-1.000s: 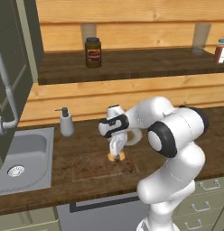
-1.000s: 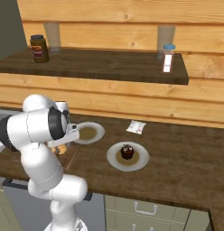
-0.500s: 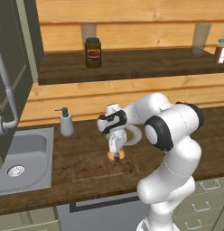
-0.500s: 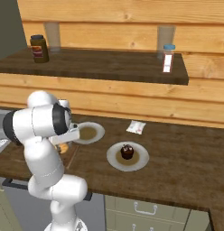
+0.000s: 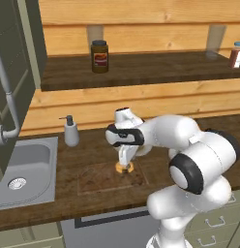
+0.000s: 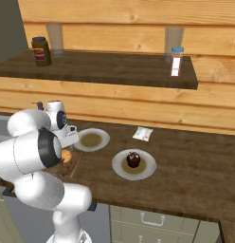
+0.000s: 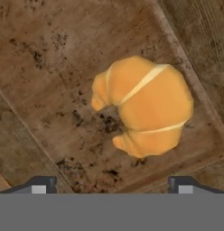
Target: From the different types of pastries on the counter, select a croissant and place it on the cutting board. Then retrieve a jar of jam from the cabinet and place it alongside the croissant on the cutting board.
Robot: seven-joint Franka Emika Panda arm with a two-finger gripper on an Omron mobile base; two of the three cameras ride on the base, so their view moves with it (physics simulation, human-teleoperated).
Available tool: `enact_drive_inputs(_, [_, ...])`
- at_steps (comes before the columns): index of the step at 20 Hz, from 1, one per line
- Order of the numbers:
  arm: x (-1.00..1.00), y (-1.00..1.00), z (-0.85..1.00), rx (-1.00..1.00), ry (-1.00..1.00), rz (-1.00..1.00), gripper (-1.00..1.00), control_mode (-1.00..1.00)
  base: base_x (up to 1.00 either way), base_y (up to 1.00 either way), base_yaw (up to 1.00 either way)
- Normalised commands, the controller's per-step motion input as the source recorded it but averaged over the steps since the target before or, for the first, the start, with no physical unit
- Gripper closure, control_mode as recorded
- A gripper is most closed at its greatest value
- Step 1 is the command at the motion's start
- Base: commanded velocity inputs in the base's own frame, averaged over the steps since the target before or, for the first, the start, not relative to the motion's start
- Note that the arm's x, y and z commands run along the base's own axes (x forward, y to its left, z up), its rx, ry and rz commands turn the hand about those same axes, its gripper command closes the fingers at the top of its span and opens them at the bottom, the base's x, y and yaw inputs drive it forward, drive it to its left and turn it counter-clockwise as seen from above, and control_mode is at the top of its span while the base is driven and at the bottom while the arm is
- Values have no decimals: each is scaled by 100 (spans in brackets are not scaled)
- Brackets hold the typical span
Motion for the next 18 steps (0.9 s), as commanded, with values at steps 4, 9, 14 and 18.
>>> enact_drive_inputs(4, [-53,-1,57,0,-27,0,-100,-100,0,0,0])
enact_drive_inputs(9, [-34,0,87,0,-37,-8,-100,-100,0,0,0])
enact_drive_inputs(14, [-23,-5,100,3,-40,-11,-100,-100,0,0,0])
enact_drive_inputs(18, [0,0,0,0,0,0,-100,100,-4,0,-1])
